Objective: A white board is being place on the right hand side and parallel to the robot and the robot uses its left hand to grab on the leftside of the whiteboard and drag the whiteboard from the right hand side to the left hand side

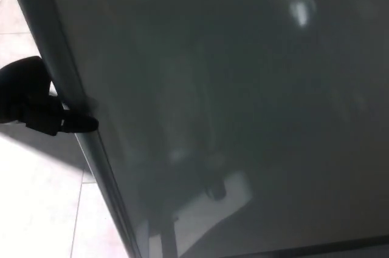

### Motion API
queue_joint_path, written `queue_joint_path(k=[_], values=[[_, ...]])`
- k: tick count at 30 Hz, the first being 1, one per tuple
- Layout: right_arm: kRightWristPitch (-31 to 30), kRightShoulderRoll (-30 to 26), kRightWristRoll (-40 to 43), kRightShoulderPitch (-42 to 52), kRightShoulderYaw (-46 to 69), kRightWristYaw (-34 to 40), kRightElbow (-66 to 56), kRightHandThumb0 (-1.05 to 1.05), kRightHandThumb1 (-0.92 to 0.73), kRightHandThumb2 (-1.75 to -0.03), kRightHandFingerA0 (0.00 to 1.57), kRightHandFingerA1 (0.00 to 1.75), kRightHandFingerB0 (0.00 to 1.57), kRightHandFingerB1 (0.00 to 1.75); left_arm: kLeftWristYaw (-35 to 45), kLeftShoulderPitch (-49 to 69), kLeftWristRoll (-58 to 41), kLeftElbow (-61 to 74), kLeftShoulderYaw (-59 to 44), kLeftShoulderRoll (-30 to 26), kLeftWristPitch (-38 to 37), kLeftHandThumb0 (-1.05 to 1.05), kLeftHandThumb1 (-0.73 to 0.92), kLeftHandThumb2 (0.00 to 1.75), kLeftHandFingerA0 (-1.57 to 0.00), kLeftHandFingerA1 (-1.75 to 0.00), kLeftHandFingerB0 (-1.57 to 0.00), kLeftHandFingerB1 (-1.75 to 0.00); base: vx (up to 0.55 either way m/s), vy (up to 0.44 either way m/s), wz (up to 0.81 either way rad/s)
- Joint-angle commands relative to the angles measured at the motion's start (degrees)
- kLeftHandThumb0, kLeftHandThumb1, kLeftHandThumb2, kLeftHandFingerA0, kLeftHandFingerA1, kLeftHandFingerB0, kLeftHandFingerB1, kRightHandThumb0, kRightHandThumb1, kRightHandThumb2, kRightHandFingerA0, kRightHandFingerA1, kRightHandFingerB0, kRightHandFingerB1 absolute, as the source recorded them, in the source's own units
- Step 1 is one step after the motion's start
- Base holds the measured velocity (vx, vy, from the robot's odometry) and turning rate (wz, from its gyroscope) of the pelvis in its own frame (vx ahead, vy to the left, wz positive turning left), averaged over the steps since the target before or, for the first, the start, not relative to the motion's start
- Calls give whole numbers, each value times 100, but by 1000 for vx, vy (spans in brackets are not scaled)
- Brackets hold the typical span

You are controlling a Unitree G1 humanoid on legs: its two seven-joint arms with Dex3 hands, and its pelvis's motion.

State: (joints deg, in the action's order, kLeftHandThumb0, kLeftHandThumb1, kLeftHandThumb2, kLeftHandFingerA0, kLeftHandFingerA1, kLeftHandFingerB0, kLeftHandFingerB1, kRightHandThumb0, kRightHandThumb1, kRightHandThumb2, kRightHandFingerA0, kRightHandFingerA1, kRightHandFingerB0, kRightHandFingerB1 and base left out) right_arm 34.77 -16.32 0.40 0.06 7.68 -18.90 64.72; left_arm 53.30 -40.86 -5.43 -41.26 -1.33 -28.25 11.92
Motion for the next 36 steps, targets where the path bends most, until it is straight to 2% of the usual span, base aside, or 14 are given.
queue_joint_path(k=[1,10,15,17,21,24,28,29,30,31,33,34,35,36], values=[[11,-145,-27,22,-8,23,22,-71,-76,-76,69,108,42,76,262,62,-129,-114,-124,-309,-94,-12,72,61,-82,-51,-96,-73,0,0,0],[104,-142,-97,6,-62,129,83,-71,-76,-74,71,109,44,77,1203,70,-298,-632,-305,-1059,-158,4,65,84,-75,-62,-88,-91,0,0,0],[49,-93,18,36,-13,20,112,-67,-74,-77,70,109,45,77,1620,107,-397,-891,-407,-1333,-58,-1,71,68,-73,-67,-84,-85,0,0,0],[95,-93,-3,54,-27,31,125,-67,-74,-77,70,110,46,79,1598,141,-401,-931,-438,-1459,286,2,74,73,-76,-68,-86,-86,0,0,0],[82,-93,-4,56,-30,27,118,-69,-74,-76,69,111,46,80,1534,292,-357,-784,-460,-1695,515,4,76,75,-66,-72,-77,-97,0,0,0],[35,-96,-4,43,-34,31,99,-68,-74,-76,72,111,46,80,1706,325,-372,-1235,-591,-1857,22,5,74,74,-74,-83,-80,-97,0,0,0],[52,-111,-27,39,-50,34,118,-67,-74,-76,71,111,46,80,1797,308,-296,-1553,-617,-2016,-270,5,70,79,-67,-79,-76,-87,0,0,0],[47,-113,-39,35,-59,45,125,-68,-74,-75,71,111,46,79,1701,344,-274,-1546,-635,-2088,-260,5,72,72,-67,-88,-75,-77,0,0,0],[37,-113,-44,27,-63,54,139,-68,-74,-75,71,111,46,79,1552,408,-250,-1503,-662,-2170,-232,5,72,72,-67,-88,-75,-77,0,0,0],[24,-111,-57,48,-73,85,116,-67,-74,-75,70,111,47,79,1583,422,-248,-1576,-673,-2210,-303,5,75,70,-68,-105,-73,-82,0,0,0],[43,-111,-56,62,-77,93,119,-66,-74,-76,70,111,47,79,1542,468,-239,-1655,-703,-2264,-413,5,77,67,-67,-102,-70,-82,0,0,0],[46,-89,20,41,-38,-12,140,-66,-73,-75,70,113,47,80,1530,504,-232,-1769,-747,-2348,-570,7,79,68,-71,-79,-71,-79,0,0,0],[48,-82,31,32,-32,-26,147,-66,-73,-77,71,113,47,81,1519,505,-222,-1796,-754,-2375,-597,6,79,66,-68,-89,-69,-76,0,0,0],[51,-71,35,21,-29,-26,157,-65,-72,-78,72,112,48,81,1509,499,-213,-1841,-764,-2415,-616,6,79,64,-68,-82,-67,-81,0,0,0]])
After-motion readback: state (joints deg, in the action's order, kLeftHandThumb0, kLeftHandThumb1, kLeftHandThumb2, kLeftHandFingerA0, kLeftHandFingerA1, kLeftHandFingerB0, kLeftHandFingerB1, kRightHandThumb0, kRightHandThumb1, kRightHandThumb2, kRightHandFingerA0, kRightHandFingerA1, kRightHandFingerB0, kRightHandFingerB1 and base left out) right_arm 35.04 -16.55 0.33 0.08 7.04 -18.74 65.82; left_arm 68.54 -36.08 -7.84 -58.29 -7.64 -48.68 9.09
